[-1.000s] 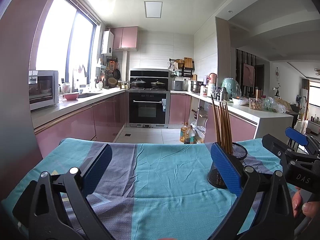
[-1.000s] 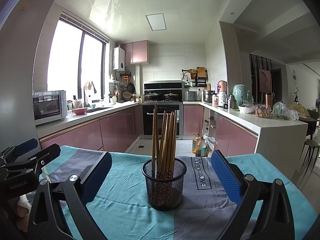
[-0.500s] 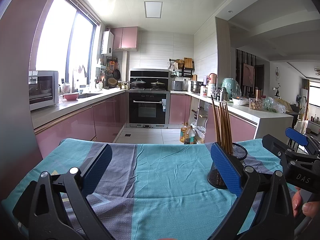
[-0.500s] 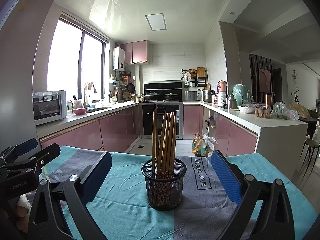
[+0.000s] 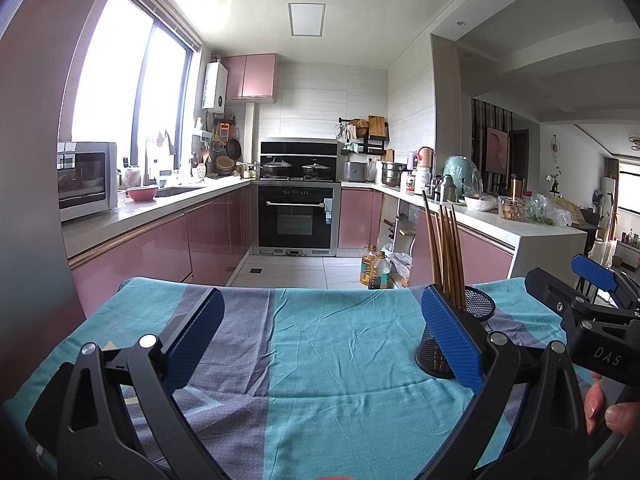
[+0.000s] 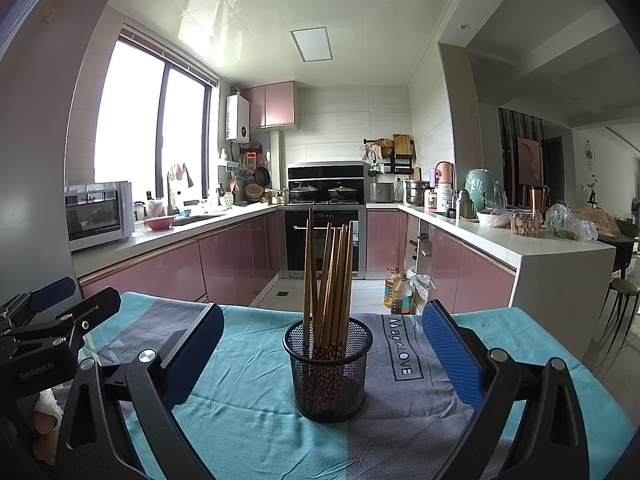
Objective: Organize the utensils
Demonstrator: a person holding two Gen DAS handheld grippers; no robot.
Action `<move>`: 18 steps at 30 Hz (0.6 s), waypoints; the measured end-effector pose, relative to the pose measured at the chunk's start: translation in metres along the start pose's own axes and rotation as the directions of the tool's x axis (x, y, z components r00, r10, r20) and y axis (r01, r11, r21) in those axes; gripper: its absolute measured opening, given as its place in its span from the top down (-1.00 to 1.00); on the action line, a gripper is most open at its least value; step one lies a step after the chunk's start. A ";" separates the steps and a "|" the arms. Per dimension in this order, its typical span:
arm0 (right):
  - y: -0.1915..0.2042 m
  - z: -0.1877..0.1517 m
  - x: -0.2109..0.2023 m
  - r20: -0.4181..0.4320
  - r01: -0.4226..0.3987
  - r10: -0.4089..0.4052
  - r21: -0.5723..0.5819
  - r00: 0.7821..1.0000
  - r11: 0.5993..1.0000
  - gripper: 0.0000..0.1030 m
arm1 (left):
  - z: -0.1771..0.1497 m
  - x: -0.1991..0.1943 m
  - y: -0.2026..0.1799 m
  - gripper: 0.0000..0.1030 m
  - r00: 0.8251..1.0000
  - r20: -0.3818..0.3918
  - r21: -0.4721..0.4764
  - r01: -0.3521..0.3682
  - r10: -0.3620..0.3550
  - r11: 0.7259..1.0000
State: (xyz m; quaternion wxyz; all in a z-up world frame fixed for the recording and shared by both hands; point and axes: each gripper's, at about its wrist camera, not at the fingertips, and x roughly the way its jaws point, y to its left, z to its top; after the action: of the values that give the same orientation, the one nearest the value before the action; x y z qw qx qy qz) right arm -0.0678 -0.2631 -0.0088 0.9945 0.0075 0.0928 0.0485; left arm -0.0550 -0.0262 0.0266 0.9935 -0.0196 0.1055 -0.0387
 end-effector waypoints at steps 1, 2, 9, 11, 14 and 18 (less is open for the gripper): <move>0.000 0.000 0.000 0.001 0.000 0.000 0.000 1.000 1.000 -0.87 | 0.000 0.000 0.000 -0.89 1.000 0.000 0.000 0.000 0.000 1.000; 0.000 0.000 0.000 0.000 0.001 -0.001 0.001 1.000 1.000 -0.87 | 0.000 0.000 0.000 -0.89 1.000 0.000 0.001 -0.001 0.001 1.000; 0.000 0.000 0.000 -0.002 0.000 0.000 0.001 1.000 1.000 -0.87 | 0.001 0.000 0.000 -0.89 1.000 0.000 0.001 0.000 0.000 1.000; 0.000 0.000 0.000 -0.002 0.002 -0.002 0.001 1.000 1.000 -0.87 | 0.001 0.000 0.000 -0.89 1.000 0.000 0.001 0.000 0.000 1.000; 0.000 0.001 0.000 -0.002 0.002 -0.002 0.003 1.000 1.000 -0.87 | 0.000 0.000 0.000 -0.89 1.000 0.000 0.000 0.000 0.000 1.000; 0.000 0.002 -0.001 -0.002 0.003 -0.003 0.003 1.000 1.000 -0.87 | 0.000 0.000 0.000 -0.89 1.000 -0.002 0.000 0.001 -0.001 1.000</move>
State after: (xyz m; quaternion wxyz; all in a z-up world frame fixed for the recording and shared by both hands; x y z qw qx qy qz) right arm -0.0681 -0.2633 -0.0072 0.9944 0.0089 0.0939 0.0469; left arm -0.0547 -0.0264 0.0263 0.9933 -0.0195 0.1066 -0.0391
